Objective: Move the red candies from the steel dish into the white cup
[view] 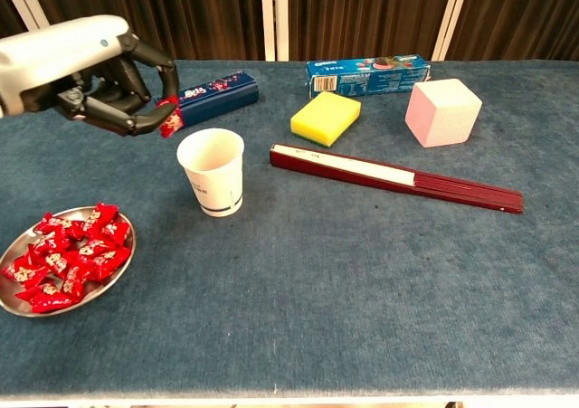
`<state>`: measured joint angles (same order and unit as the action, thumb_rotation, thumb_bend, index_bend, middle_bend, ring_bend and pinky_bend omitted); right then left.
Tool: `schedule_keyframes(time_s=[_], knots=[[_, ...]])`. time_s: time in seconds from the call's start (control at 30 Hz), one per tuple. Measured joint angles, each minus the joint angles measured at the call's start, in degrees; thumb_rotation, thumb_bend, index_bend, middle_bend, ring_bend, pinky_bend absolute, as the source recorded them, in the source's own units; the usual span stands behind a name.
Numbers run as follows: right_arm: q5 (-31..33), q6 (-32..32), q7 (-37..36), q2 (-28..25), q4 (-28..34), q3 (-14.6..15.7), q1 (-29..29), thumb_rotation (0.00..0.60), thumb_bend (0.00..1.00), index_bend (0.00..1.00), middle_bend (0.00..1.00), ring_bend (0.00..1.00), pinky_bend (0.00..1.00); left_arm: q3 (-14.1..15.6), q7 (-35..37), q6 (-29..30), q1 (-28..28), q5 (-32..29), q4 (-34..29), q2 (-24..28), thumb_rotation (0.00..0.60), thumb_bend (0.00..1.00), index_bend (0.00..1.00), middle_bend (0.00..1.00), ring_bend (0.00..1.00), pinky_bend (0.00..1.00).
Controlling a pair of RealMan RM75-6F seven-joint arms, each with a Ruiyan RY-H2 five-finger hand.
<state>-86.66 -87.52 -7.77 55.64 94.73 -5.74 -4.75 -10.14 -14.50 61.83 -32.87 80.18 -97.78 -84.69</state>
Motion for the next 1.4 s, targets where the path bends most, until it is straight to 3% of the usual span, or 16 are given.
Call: schedule_keyframes(time_s=[0.23, 0.37, 0.5, 0.7, 0.87, 1.0, 1.17, 1.4], knots=[[0.2, 0.3, -0.6, 0.2, -0.6, 0.0, 0.0, 0.6, 0.12, 0.0, 0.01, 0.0, 0.0, -1.4, -2.6, -2.8, -3.3, -4.2, 3.2, -3.9, 0.495, 0.37, 0.54, 0.93, 0.88, 0.83], [0.2, 0.4, -0.7, 0.3, -0.8, 0.0, 0.0, 0.6, 0.12, 0.0, 0.01, 0.0, 0.0, -1.6, -4.5, -2.9, -3.9, -5.9, 4.6, -5.0, 0.542, 0.29, 0.42, 0.93, 0.88, 0.83], [0.3, 0.4, -0.9, 0.3, -0.9, 0.0, 0.1, 0.6, 0.12, 0.0, 0.01, 0.0, 0.0, -1.2, -6.4, -1.5, -3.7, -7.4, 4.4, -5.2, 0.561, 0.23, 0.35, 0.93, 0.88, 0.83], [-0.1, 0.1, -0.9, 0.3, -0.8, -0.1, 0.1, 0.6, 0.12, 0.0, 0.01, 0.0, 0.0, 0.2, -6.2, 2.3, -1.8, -5.8, 2.1, -3.2, 0.562, 0.2, 0.33, 0.93, 0.88, 0.83], [-0.3, -0.4, -0.9, 0.1, -0.5, -0.3, 0.1, 0.6, 0.12, 0.0, 0.01, 0.0, 0.0, 2.8, -3.7, 7.5, 2.2, -2.1, -0.7, 1.5, 0.562, 0.24, 0.34, 0.93, 0.88, 0.83], [-0.9, -0.7, -0.6, 0.1, -0.1, -0.4, -0.1, 0.6, 0.12, 0.0, 0.01, 0.0, 0.0, 7.0, -2.0, 11.0, 6.3, 1.1, -1.3, 4.9, 0.56, 0.25, 0.37, 0.92, 0.88, 0.83], [-1.7, -0.6, -0.1, 0.2, 0.3, -0.2, -0.3, 0.6, 0.12, 0.0, 0.01, 0.0, 0.0, 10.5, -1.3, 10.9, 8.5, 2.0, 1.6, 5.3, 0.6, 0.23, 0.39, 0.92, 0.88, 0.83], [-1.8, -1.1, 0.0, 0.0, 0.7, -0.1, 0.1, 0.6, 0.12, 0.0, 0.01, 0.0, 0.0, 11.5, -1.9, 7.5, 9.5, -0.9, 6.7, 3.1, 0.6, 0.22, 0.4, 0.93, 0.88, 0.83]])
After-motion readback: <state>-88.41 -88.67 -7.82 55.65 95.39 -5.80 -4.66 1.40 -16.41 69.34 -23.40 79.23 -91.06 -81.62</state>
